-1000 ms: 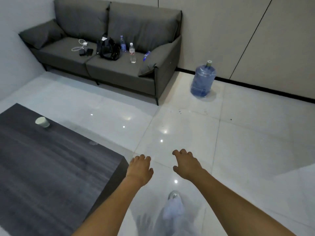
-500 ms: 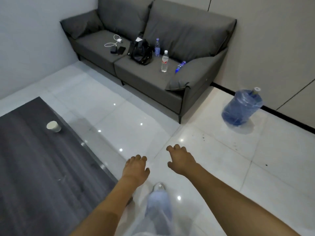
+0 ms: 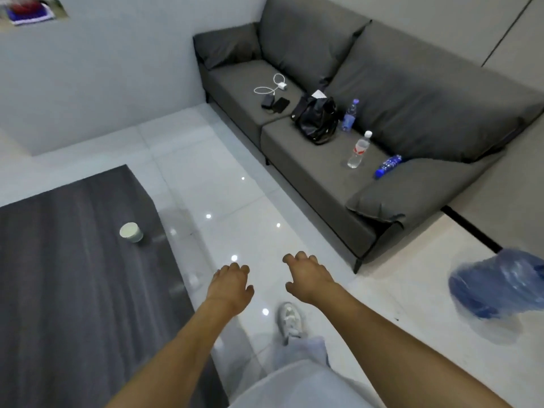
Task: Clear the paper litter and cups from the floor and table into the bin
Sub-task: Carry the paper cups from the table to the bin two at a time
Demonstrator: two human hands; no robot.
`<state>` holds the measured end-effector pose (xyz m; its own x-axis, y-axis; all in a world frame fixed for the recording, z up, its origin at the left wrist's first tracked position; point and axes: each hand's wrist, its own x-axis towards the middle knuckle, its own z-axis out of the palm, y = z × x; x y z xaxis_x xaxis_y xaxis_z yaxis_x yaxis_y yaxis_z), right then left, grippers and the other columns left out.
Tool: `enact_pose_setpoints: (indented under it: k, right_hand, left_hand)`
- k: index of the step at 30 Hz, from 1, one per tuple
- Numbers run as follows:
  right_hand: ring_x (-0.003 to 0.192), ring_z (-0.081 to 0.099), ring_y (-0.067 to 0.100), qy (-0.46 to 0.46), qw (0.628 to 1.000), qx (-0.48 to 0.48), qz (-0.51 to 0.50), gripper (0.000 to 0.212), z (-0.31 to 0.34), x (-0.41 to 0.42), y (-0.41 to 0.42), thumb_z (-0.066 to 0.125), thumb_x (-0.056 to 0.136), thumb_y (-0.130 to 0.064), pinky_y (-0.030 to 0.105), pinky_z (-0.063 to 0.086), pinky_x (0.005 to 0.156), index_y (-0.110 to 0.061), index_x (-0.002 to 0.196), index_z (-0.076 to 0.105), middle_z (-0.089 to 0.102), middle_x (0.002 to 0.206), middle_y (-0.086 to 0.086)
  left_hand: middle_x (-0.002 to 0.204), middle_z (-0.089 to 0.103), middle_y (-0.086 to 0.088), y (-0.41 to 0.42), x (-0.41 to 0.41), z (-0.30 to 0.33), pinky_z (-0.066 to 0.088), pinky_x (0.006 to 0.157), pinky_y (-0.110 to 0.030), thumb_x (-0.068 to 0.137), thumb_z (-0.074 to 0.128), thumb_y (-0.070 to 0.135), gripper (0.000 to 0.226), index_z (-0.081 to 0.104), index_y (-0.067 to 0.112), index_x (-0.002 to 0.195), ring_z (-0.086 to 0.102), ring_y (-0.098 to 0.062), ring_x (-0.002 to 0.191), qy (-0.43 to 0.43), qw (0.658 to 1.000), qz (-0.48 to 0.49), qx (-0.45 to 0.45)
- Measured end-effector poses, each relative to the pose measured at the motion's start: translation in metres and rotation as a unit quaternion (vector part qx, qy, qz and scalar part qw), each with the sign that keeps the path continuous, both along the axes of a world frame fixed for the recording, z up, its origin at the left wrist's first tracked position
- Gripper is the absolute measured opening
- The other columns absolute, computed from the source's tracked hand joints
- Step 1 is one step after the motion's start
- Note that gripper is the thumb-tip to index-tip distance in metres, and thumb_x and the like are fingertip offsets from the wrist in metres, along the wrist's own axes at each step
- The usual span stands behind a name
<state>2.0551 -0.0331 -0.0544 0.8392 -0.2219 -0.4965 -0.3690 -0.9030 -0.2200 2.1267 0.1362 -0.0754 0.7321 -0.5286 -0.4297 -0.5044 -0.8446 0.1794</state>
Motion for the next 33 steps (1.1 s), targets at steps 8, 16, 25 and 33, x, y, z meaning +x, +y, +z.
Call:
enact_pose_setpoints:
  k: [8,16,25,33]
  right_hand:
    - [0.117,0.041,0.030,0.005,0.992,-0.002,0.126,0.052,-0.011,0.186,-0.024,0.052,0.090,-0.018,0.036,0.041,0.085,-0.018,0.138,0.034,0.041,0.131,0.008]
    - [0.116,0.042,0.031,0.014,0.956,-0.002,0.294,0.050,-0.017,0.338,0.034,0.052,0.089,-0.017,0.037,0.042,0.085,-0.017,0.136,0.036,0.043,0.129,0.009]
    - [0.120,0.043,0.033,0.038,0.910,0.005,0.414,0.054,-0.048,0.478,0.153,0.055,0.090,-0.022,0.039,0.043,0.092,-0.018,0.140,0.034,0.041,0.137,0.011]
    - [0.122,0.042,0.033,0.075,0.855,-0.001,0.513,0.053,-0.079,0.564,0.254,0.054,0.092,-0.024,0.042,0.044,0.099,-0.018,0.140,0.034,0.042,0.136,0.011]
  left_hand:
    - [0.128,0.052,-0.007,-0.004,0.136,0.001,0.038,0.101,-0.034,0.095,0.046,0.034,0.042,0.047,0.014,0.132,0.048,-0.026,0.118,-0.002,0.990,0.143,-0.001]
    - [0.126,0.052,-0.008,0.058,0.219,-0.003,0.037,0.099,-0.033,0.093,0.047,0.031,0.039,0.049,0.013,0.128,0.047,-0.027,0.116,0.021,0.949,0.316,-0.002]
    - [0.129,0.052,-0.010,0.162,0.312,-0.042,0.036,0.101,-0.036,0.092,0.048,0.033,0.039,0.050,0.012,0.125,0.047,-0.029,0.120,0.070,0.893,0.445,0.019]
    - [0.128,0.050,-0.012,0.234,0.367,-0.063,0.036,0.104,-0.038,0.094,0.047,0.032,0.037,0.049,0.011,0.124,0.044,-0.030,0.121,0.106,0.836,0.538,-0.002]
